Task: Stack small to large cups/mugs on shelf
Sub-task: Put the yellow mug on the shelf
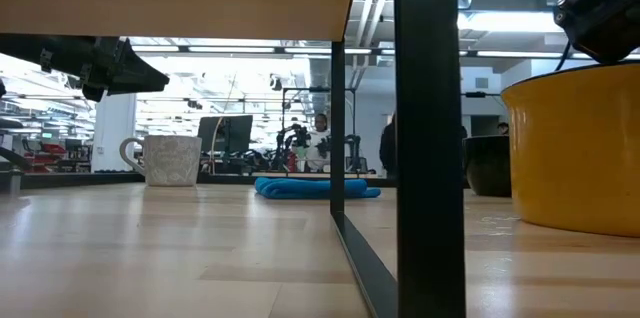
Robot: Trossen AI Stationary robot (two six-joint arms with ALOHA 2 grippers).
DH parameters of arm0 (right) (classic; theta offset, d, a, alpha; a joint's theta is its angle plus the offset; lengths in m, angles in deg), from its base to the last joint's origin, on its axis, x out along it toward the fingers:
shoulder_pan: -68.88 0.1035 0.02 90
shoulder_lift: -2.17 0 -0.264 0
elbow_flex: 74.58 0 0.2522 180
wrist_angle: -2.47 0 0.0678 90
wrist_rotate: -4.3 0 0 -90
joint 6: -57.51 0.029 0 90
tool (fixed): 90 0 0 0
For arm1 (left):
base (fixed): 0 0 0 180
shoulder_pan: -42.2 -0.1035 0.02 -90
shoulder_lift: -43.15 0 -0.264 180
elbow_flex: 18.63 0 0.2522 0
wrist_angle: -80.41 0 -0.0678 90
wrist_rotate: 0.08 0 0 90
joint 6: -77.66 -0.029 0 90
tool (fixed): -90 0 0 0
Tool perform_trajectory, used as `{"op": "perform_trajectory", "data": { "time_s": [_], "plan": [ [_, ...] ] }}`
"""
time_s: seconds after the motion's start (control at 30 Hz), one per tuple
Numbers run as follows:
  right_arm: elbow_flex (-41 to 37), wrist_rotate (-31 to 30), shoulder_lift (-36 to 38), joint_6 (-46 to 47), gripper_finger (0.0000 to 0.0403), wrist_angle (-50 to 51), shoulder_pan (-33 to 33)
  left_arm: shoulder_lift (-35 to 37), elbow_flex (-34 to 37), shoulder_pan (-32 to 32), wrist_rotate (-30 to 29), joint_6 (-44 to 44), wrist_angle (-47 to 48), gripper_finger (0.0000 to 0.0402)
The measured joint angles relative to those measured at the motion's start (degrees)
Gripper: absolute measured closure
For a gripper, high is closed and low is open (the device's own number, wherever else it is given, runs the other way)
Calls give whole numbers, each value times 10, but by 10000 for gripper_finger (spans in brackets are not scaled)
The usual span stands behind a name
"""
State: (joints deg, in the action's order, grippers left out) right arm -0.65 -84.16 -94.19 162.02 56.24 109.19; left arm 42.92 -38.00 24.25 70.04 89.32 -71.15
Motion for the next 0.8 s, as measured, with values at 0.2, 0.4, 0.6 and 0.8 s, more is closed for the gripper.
{"op": "perform_trajectory", "data": {
  "time_s": [0.2,0.4,0.6,0.8],
  "plan": [
    [0,-2,0,-4,178,2,-15,0,0,0,0,0,0,274],
    [0,-3,0,-16,178,3,-38,0,0,0,0,0,0,274],
    [0,-4,0,-30,178,3,-53,0,0,0,0,0,0,274],
    [0,-6,0,-41,201,2,-63,0,0,0,0,0,0,274]
  ]
}}
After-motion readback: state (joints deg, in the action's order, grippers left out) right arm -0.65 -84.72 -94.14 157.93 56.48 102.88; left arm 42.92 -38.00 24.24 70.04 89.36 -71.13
